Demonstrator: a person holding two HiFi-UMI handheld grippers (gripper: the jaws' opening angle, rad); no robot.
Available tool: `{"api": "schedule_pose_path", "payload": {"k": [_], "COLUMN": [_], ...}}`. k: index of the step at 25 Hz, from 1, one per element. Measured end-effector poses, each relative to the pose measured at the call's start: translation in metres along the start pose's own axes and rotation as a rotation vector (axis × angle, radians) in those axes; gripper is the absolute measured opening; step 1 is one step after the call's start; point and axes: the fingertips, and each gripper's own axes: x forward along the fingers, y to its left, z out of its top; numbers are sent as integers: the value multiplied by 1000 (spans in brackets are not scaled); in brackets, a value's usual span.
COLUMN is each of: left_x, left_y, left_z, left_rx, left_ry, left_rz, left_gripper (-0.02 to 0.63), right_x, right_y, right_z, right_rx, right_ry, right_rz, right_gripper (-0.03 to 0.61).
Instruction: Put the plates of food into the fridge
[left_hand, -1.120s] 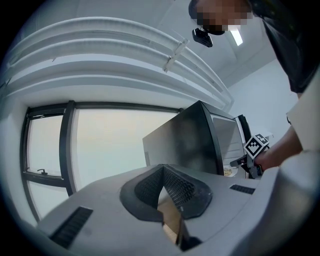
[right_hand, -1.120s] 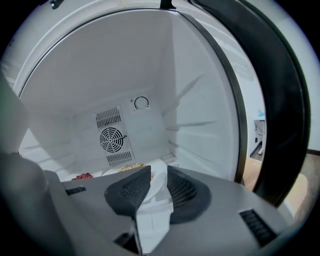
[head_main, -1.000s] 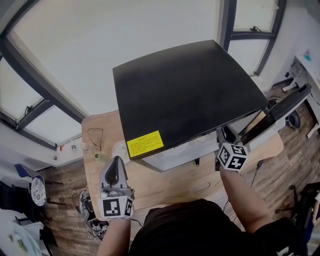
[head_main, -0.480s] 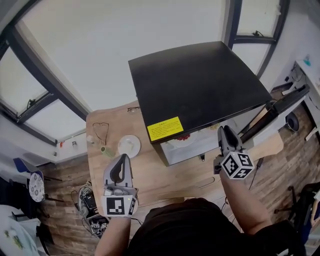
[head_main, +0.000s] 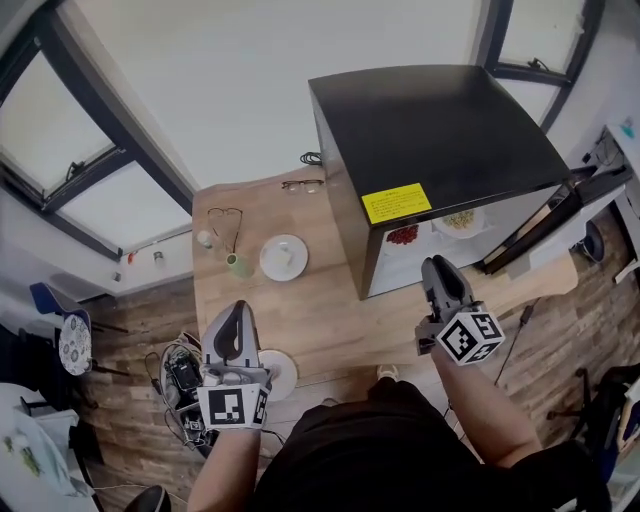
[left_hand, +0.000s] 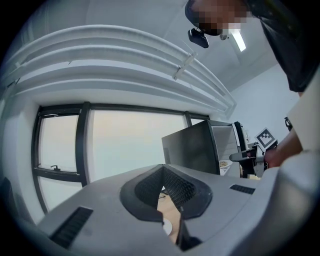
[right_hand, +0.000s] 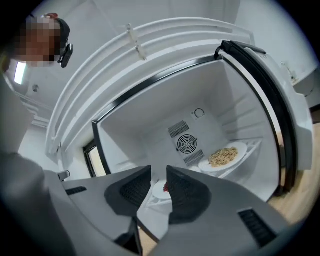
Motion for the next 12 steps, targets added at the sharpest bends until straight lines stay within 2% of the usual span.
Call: {"api": "schedule_pose_path", "payload": {"k": [5, 12], "left_x": [-40, -104], "left_y": [25, 57], "left_z": [-18, -47], "left_rx": [-31, -70], "left_ry": [29, 67], "left_rz": [44, 141], "left_gripper": [5, 5], "right_x": [-2, -8], "right_y": [49, 127], "right_z": [-43, -120], "right_rx": [55, 74], "right_ry": [96, 265], "right_rz": [81, 269], "right_gripper": [112, 112]}}
